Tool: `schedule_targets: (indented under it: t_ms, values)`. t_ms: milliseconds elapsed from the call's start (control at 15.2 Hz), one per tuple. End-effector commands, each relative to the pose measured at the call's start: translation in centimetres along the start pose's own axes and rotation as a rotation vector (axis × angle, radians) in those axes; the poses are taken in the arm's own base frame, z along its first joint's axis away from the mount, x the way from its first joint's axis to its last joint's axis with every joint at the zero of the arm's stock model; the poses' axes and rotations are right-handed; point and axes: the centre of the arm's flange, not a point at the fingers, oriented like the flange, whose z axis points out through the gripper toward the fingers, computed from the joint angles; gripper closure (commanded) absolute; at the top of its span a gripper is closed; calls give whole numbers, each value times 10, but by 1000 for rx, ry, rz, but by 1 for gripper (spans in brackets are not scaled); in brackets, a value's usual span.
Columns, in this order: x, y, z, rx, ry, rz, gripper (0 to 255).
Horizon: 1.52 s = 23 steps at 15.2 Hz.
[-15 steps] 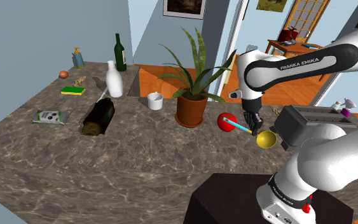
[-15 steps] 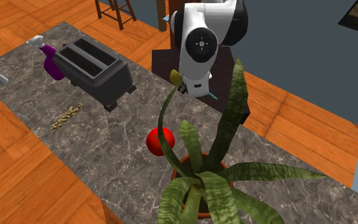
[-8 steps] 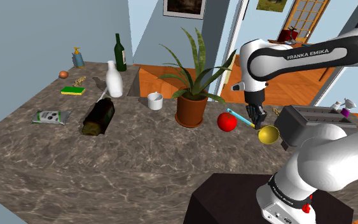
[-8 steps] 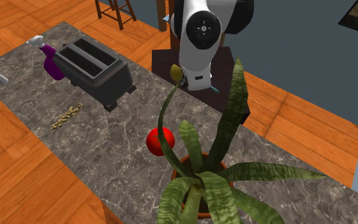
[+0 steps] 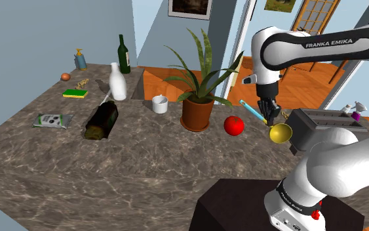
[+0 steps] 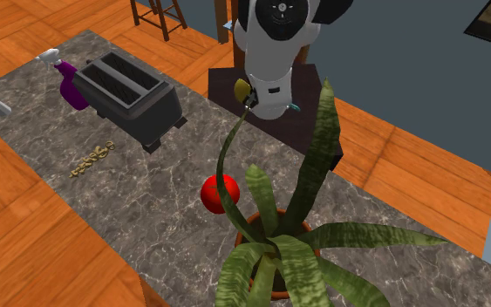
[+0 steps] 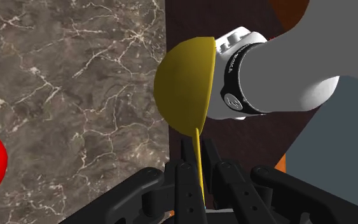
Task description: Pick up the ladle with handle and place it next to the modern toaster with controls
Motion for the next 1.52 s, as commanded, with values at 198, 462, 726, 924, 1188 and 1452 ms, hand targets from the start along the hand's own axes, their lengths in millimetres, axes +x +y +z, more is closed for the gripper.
schedule_targets:
  t_ms: [198, 462, 726, 924, 1188, 1452]
  values:
    - [-7, -10, -24, 0, 0, 0, 255]
    - [-33, -13, -21, 0, 0, 0, 255]
    - [-84, -15, -5, 0, 0, 0, 255]
    - [-121, -17, 7, 0, 0, 0, 255]
    - [-172, -19, 23, 0, 0, 0, 255]
    - [-222, -21, 39, 0, 0, 0, 255]
